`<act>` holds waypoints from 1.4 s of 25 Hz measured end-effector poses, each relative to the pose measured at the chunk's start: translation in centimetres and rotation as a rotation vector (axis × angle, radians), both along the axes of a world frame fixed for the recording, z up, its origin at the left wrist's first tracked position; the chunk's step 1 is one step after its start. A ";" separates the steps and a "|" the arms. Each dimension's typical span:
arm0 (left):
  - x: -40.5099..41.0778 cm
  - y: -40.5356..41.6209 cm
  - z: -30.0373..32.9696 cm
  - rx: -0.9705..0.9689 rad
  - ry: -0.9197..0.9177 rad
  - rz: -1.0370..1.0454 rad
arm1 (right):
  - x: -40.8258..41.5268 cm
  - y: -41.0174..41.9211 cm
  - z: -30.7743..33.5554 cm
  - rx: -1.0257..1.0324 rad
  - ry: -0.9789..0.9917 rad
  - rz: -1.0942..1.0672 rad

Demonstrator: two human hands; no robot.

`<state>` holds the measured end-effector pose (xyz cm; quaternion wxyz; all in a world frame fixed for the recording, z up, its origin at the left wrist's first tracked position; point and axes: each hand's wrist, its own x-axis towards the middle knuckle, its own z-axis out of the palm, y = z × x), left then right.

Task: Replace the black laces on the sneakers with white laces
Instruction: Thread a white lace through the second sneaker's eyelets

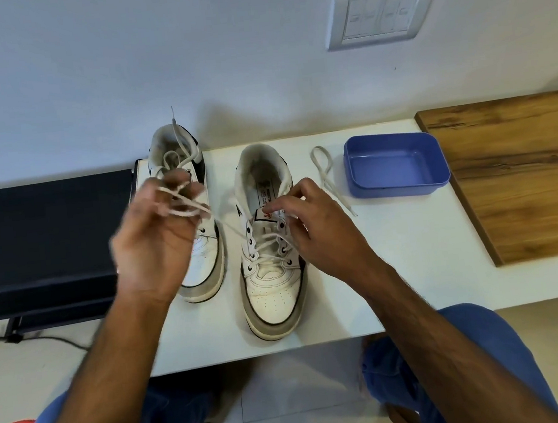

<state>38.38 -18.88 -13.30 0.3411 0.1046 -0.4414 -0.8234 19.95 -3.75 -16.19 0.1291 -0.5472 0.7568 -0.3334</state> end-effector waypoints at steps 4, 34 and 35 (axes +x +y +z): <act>0.4 -0.6 0.7 0.027 -0.251 0.176 | -0.2 0.0 -0.1 -0.014 -0.042 -0.003; -1.0 1.0 -3.0 -1.198 -0.980 -0.163 | -1.2 0.5 0.2 0.091 -0.136 0.075; -0.9 0.9 -2.8 -1.041 -0.864 -0.181 | -1.2 0.5 0.2 0.092 -0.131 0.072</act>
